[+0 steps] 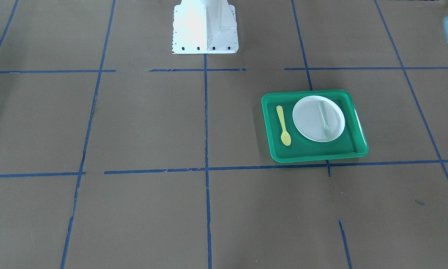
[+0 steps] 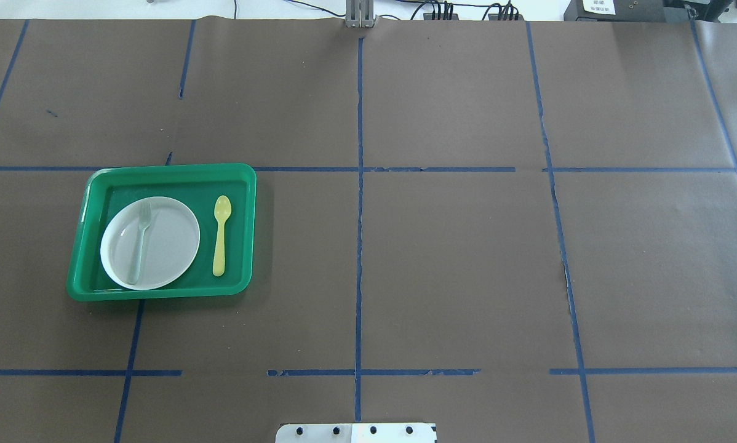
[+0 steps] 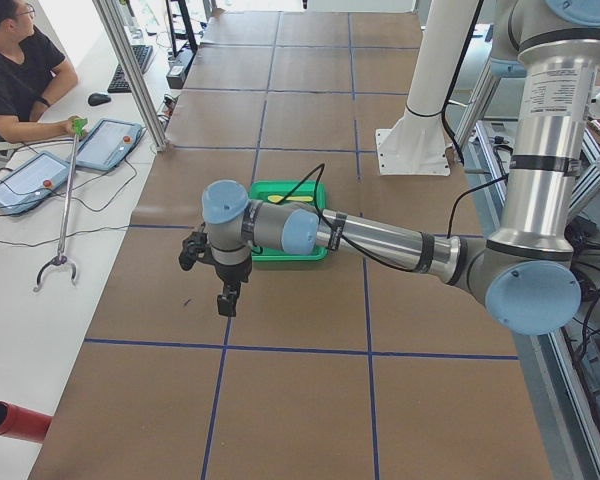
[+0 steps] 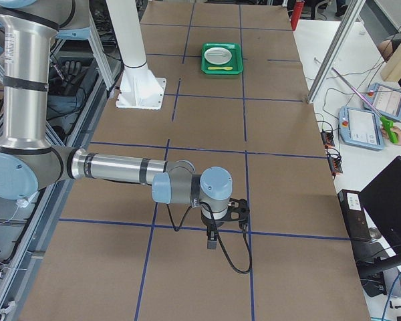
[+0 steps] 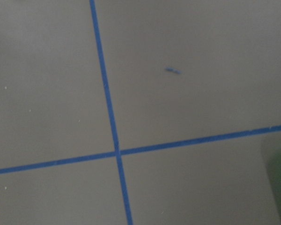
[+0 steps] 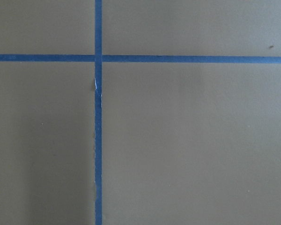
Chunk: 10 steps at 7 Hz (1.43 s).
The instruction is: Place spoon
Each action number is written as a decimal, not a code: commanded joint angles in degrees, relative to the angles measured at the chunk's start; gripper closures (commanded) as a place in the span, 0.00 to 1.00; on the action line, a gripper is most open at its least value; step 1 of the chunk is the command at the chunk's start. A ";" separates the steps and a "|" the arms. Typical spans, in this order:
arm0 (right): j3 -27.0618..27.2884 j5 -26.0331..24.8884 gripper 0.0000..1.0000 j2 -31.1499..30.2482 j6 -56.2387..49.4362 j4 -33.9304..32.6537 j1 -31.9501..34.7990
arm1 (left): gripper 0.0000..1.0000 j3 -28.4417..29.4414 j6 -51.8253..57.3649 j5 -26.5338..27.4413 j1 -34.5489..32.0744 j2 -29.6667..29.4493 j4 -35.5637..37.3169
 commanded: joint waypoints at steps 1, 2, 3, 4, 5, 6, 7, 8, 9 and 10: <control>0.00 0.00 0.00 0.00 0.02 0.00 0.00 | 0.00 1.22 2.52 -1.07 -2.51 4.17 -0.17; 0.00 0.00 0.00 0.00 0.02 0.00 0.00 | 0.00 1.40 2.61 -1.16 -2.51 4.43 -0.17; 0.00 0.00 0.00 0.00 0.02 0.00 0.00 | 0.00 1.58 2.70 -1.16 -2.51 4.78 -0.26; 0.00 0.00 0.00 0.00 -0.07 0.00 0.00 | 0.00 2.19 2.70 -1.24 -2.51 4.87 -0.26; 0.00 0.00 0.00 0.00 0.02 0.00 0.00 | 0.00 2.45 2.70 -1.25 -2.51 4.87 -0.26; 0.00 0.00 0.00 0.00 0.02 0.00 0.00 | 0.00 2.46 2.61 -1.25 -2.51 4.79 -0.26; 0.00 0.00 0.00 0.00 0.02 0.00 0.00 | 0.00 2.54 2.61 -1.25 -2.51 4.79 -0.26; 0.00 0.00 0.00 0.00 0.02 0.00 0.00 | 0.00 2.46 2.61 -1.25 -2.51 4.70 -0.26; 0.00 0.00 0.00 0.00 0.02 0.00 0.00 | 0.00 2.46 2.61 -1.25 -2.51 4.70 -0.26; 0.00 0.00 0.00 0.00 0.02 0.00 0.00 | 0.00 2.46 2.61 -1.25 -2.51 4.61 -0.26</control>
